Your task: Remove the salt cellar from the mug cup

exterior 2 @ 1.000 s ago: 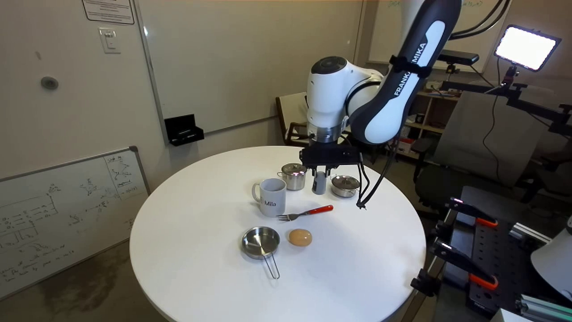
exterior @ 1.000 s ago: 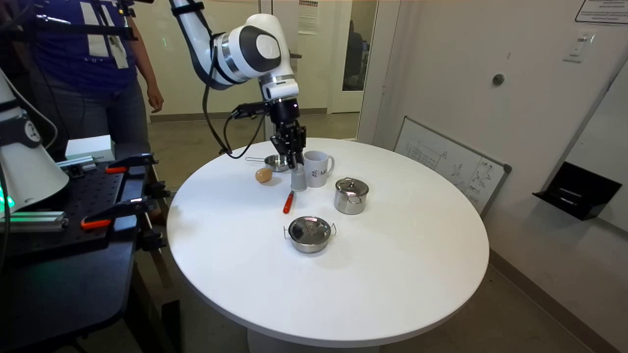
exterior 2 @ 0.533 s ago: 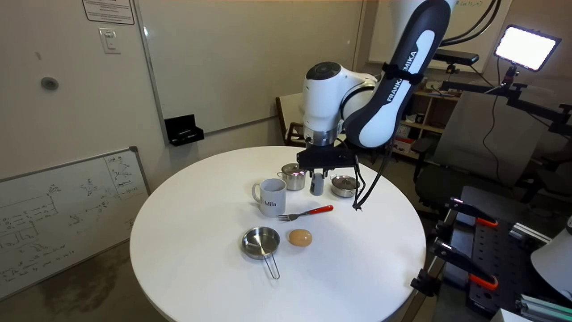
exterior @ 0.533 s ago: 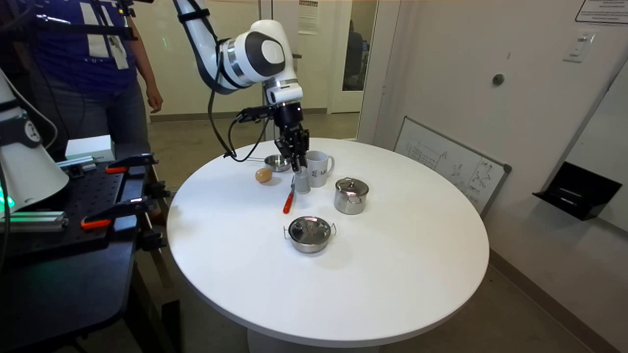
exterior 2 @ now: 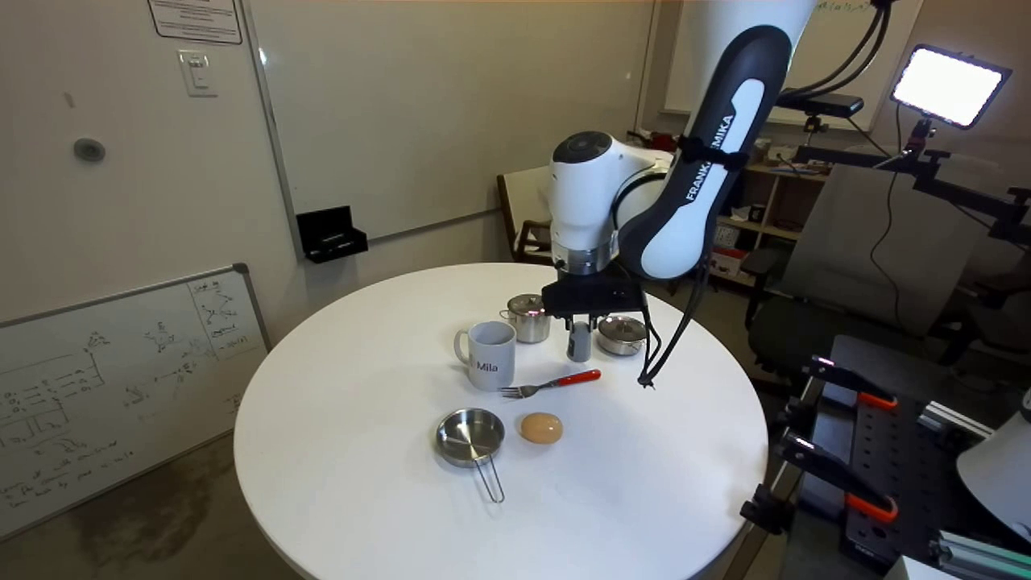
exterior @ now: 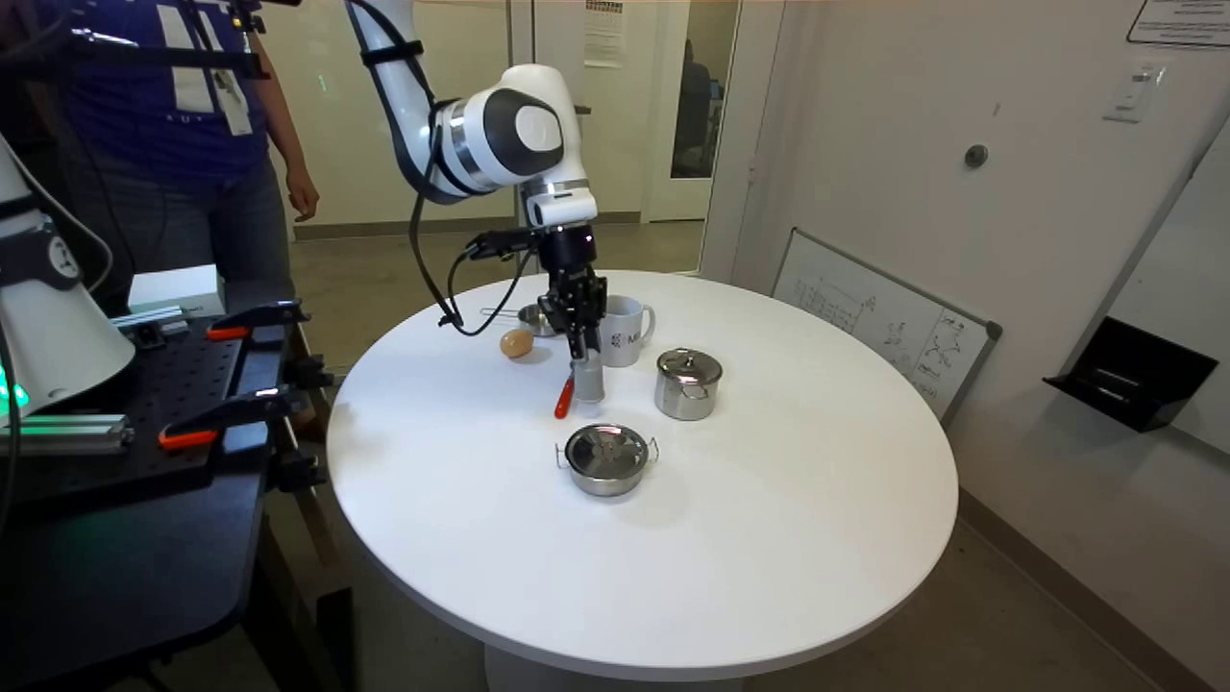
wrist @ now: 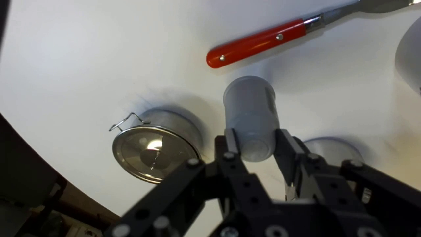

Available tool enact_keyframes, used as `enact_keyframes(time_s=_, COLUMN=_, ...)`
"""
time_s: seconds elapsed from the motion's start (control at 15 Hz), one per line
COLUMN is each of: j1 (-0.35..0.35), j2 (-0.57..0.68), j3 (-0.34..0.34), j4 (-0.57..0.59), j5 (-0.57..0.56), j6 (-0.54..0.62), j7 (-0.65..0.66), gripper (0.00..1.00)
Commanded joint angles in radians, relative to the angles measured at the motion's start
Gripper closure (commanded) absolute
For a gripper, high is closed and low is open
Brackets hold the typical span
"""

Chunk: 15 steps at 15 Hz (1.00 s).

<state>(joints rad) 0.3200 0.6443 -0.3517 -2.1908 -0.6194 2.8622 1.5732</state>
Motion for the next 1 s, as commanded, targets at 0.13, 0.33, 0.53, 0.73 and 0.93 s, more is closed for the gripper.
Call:
enact_keyframes(time_s=0.13, j1=-0.031, j2=0.079, j3=0.012, j4=0.084, j5=0.106, j6=0.015, j7=-0.119, gripper=0.92)
enact_keyframes(time_s=0.33, j1=-0.059, j2=0.101, j3=0.041, j4=0.108, j5=0.197, j6=0.026, j7=-0.211, gripper=0.92)
enact_keyframes(time_s=0.53, j1=-0.077, j2=0.118, j3=0.06, j4=0.12, j5=0.281, j6=0.032, j7=-0.278, gripper=0.92)
enact_keyframes(time_s=0.73, j1=-0.077, j2=0.123, j3=0.056, j4=0.122, j5=0.343, j6=0.028, j7=-0.325, gripper=0.41)
enact_keyframes(time_s=0.93, j1=-0.066, j2=0.125, j3=0.043, j4=0.119, j5=0.385, j6=0.024, j7=-0.351, gripper=0.22)
